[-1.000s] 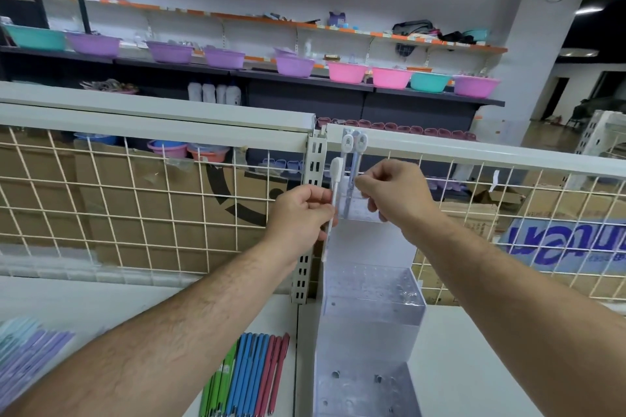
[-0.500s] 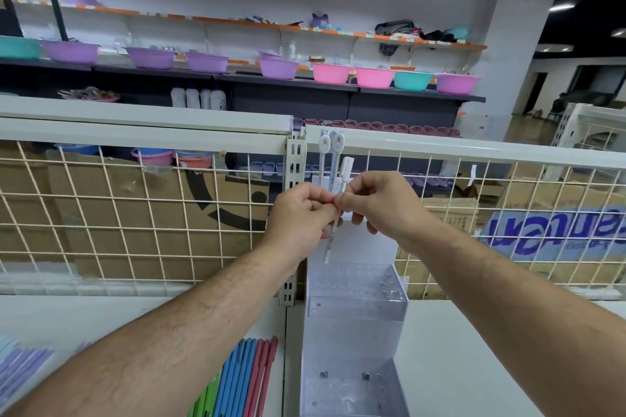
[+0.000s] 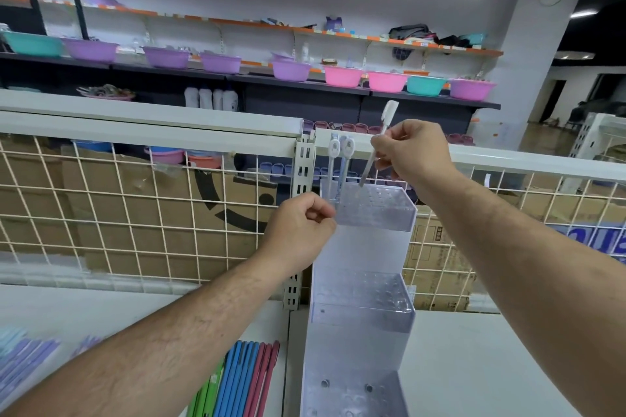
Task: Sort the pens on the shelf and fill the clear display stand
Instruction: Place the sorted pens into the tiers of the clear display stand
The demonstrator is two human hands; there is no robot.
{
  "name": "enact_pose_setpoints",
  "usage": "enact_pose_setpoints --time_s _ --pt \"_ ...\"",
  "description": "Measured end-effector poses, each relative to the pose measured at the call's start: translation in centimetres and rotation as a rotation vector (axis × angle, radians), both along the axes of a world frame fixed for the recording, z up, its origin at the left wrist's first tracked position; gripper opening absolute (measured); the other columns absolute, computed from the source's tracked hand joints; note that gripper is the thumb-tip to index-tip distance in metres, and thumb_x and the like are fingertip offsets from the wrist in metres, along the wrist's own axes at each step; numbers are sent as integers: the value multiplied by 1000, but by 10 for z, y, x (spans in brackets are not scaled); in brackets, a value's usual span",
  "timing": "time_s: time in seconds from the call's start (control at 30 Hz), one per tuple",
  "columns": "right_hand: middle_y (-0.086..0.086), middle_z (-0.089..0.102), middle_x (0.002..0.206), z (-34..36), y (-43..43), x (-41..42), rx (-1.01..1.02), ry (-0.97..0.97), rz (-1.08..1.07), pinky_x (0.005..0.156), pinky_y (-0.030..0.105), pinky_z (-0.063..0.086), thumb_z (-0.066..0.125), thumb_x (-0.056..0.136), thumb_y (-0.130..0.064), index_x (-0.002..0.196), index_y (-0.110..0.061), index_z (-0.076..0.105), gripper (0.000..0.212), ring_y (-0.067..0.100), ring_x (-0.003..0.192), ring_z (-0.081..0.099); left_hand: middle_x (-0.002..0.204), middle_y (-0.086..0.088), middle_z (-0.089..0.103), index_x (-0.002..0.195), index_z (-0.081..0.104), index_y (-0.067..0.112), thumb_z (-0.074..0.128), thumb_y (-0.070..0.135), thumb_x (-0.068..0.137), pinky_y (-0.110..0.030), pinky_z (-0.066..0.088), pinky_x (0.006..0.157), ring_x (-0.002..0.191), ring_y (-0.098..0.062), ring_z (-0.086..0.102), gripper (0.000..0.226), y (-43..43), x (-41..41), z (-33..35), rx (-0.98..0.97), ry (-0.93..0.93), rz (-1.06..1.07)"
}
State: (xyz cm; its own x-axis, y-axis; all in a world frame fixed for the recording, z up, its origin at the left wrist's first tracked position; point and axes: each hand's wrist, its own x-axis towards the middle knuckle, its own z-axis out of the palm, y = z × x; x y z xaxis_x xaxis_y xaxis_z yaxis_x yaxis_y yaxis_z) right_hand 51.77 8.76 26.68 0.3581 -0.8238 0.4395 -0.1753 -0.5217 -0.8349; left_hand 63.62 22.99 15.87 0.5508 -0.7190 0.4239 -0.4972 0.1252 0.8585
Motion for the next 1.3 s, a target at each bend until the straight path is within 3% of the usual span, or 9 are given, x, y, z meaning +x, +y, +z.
enact_pose_setpoints --time_s 0.23,0.47,0.63,1.03,1.2,1.3 --pt "-8 70 59 -5 -8 19 -13 -14 -13 43 16 49 71 94 -24 82 -15 68 15 7 56 71 78 1 68 82 68 28 71 10 84 -27 56 66 61 0 57 19 2 9 -3 4 8 28" --pt "-2 71 64 -20 -13 27 -77 198 22 54 29 61 74 91 -24 81 -16 69 14 16 61 72 78 2 68 83 68 27 72 11 85 -19 53 63 60 1 56 17 3 12 -5 9 18 23" --pt "0 71 64 -33 -19 28 -101 284 39 50 23 49 76 89 -23 78 -14 71 15 8 52 63 78 1 69 82 69 28 72 11 85 -16 51 59 59 2 56 18 2 13 -7 9 15 36" --pt "0 68 68 -37 -23 29 -122 340 33 41 13 43 70 94 -19 80 -15 73 15 7 50 60 70 8 66 82 69 28 71 12 84 -13 49 55 55 3 54 16 -2 13 -11 18 26 29" --pt "5 69 69 -40 -20 30 -100 348 33 46 19 49 71 93 -17 81 -9 74 14 11 54 61 71 3 66 81 69 28 71 12 83 -13 48 55 55 1 54 16 0 14 -11 23 24 31" --pt "6 70 71 -41 -19 29 -82 313 32 48 23 52 74 90 -17 80 -13 74 11 16 59 64 69 9 65 81 69 28 71 13 83 -12 48 55 55 3 54 16 0 15 -11 22 26 24"
